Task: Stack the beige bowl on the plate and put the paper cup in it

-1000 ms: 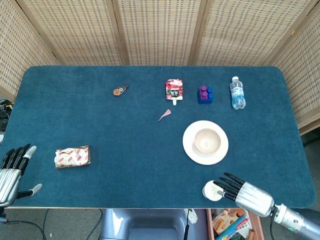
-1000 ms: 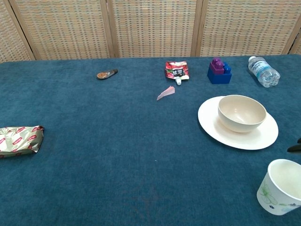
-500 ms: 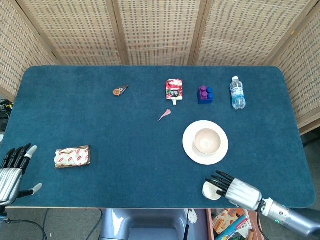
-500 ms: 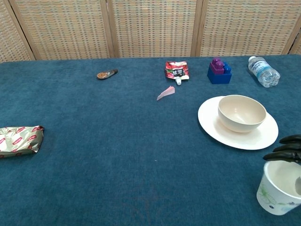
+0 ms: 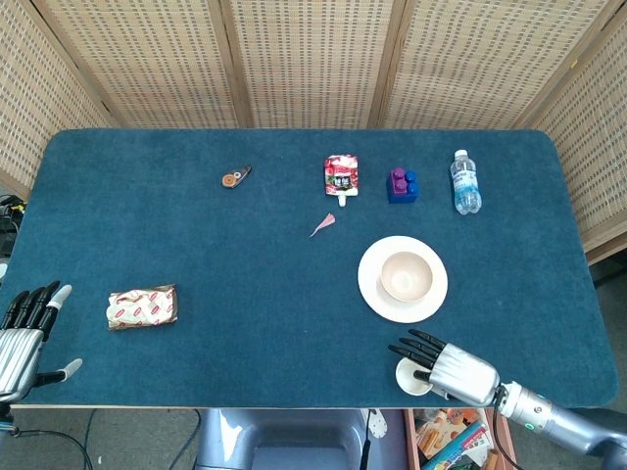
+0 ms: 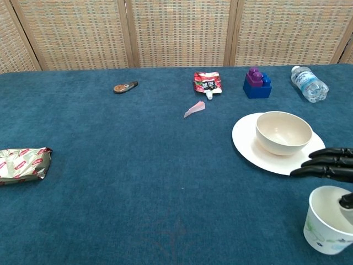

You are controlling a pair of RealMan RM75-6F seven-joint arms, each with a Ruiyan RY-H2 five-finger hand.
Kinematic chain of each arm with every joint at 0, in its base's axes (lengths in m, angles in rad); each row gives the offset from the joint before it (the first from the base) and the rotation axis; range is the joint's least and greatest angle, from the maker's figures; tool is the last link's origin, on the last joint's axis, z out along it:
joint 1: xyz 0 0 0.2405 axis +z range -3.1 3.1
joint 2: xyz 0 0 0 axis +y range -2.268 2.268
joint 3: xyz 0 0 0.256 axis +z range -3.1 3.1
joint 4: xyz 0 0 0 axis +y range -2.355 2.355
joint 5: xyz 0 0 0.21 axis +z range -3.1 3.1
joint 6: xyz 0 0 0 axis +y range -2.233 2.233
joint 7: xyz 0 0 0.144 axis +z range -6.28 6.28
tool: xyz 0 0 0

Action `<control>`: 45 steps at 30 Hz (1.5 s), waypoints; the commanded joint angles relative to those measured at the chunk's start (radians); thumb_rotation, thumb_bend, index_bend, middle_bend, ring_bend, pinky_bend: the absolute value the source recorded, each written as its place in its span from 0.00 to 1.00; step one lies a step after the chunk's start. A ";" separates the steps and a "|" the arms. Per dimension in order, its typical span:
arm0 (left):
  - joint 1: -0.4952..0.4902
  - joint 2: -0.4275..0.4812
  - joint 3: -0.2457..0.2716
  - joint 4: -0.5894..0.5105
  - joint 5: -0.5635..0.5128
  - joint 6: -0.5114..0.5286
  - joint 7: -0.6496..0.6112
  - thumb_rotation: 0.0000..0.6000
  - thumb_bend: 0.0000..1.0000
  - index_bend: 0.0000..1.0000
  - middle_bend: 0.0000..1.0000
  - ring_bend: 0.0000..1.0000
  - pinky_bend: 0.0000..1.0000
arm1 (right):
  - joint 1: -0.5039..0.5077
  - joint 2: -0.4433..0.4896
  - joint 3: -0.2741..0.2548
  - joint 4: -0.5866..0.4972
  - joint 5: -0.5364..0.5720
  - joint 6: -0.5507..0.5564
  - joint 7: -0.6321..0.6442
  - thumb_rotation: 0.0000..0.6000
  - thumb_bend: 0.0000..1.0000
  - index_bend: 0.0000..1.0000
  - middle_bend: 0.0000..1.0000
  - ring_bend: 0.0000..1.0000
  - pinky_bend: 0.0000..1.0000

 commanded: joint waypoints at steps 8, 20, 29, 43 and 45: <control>0.001 0.003 0.001 -0.001 0.002 0.001 -0.007 1.00 0.00 0.00 0.00 0.00 0.00 | 0.048 0.086 0.083 -0.146 0.057 0.056 0.044 1.00 0.46 0.64 0.00 0.00 0.01; -0.001 0.004 -0.001 -0.001 -0.004 -0.002 -0.009 1.00 0.00 0.00 0.00 0.00 0.00 | 0.160 0.149 0.254 -0.287 0.294 -0.179 -0.013 1.00 0.46 0.64 0.00 0.00 0.01; -0.003 0.005 -0.003 0.003 -0.012 -0.007 -0.013 1.00 0.00 0.00 0.00 0.00 0.00 | 0.213 0.074 0.313 -0.231 0.442 -0.380 -0.116 1.00 0.46 0.64 0.00 0.00 0.02; -0.006 0.005 -0.004 0.003 -0.024 -0.018 -0.010 1.00 0.00 0.00 0.00 0.00 0.00 | 0.213 0.020 0.296 -0.136 0.483 -0.452 -0.131 1.00 0.46 0.64 0.00 0.00 0.02; -0.006 0.004 -0.004 0.002 -0.024 -0.017 -0.008 1.00 0.00 0.00 0.00 0.00 0.00 | 0.210 0.018 0.293 -0.130 0.480 -0.448 -0.122 1.00 0.46 0.64 0.00 0.00 0.02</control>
